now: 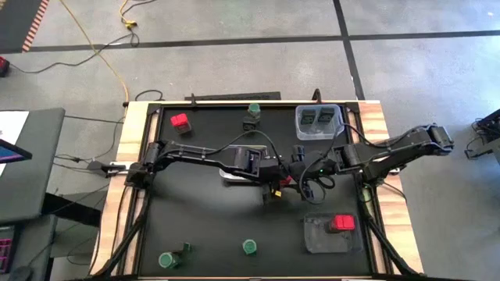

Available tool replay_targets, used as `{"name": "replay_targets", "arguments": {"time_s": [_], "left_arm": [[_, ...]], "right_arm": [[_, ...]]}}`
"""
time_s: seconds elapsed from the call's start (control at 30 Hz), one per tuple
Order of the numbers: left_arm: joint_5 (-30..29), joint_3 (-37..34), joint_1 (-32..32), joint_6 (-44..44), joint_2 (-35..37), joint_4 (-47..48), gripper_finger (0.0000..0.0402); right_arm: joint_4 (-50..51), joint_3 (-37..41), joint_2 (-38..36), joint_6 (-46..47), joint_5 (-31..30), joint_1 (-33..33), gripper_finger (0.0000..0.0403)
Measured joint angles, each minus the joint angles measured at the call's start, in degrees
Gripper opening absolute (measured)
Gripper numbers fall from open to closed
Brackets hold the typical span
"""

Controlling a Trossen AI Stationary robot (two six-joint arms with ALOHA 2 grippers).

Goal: Sort spices by type
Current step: Put the bottom red seasoning can into the black bin

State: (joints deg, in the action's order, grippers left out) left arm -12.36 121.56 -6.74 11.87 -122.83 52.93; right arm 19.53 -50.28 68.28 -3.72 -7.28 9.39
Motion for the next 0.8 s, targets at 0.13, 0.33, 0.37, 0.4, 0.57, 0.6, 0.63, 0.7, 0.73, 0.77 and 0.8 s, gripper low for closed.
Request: {"name": "replay_targets", "arguments": {"time_s": [0.13,0.33,0.37,0.4,0.57,0.6,0.63,0.7,0.73,0.77,0.8], "left_arm": [[0.2,0.1,0.0,-0.1,0.0,-0.5,0.0212],[0.1,0.1,0.0,0.0,-0.1,-0.2,0.0212],[0.1,0.1,0.0,-0.1,-0.1,-0.1,0.0212],[0.1,0.1,0.0,0.0,-0.1,-0.1,0.0212],[0.1,0.0,0.0,-0.8,-0.2,0.3,0.0212],[0.1,0.0,0.0,-1.0,-0.2,0.3,0.0213],[0.1,0.0,0.0,-1.2,-0.2,0.1,0.0213],[0.1,0.0,0.0,-1.2,-0.2,0.3,0.0215],[0.1,0.0,0.0,-1.3,-0.2,0.3,0.0216],[0.1,0.0,0.0,-1.3,-0.2,0.2,0.0216],[0.1,0.0,0.0,-1.4,-0.2,0.1,0.0216]], "right_arm": [[-1.8,-0.1,-0.5,0.2,-0.2,-0.1,0.031],[0.7,-0.1,-0.6,0.2,-0.2,-1.1,0.031],[1.1,-0.1,-0.5,0.2,-0.2,-1.2,0.031],[1.5,-0.1,-0.5,0.2,-0.2,-1.3,0.031],[3.5,-0.2,0.1,0.5,1.2,-1.6,0.031],[3.7,-0.2,0.2,0.4,1.3,-1.6,0.031],[3.8,-0.2,0.3,0.4,1.4,-1.6,0.031],[3.8,-0.2,0.4,0.4,2.4,-1.6,0.031],[3.9,-0.2,0.4,0.5,3.5,-1.6,0.031],[4.0,-0.2,0.4,0.4,4.2,-1.6,0.031],[4.0,-0.2,0.4,0.4,4.3,-1.6,0.031]]}}
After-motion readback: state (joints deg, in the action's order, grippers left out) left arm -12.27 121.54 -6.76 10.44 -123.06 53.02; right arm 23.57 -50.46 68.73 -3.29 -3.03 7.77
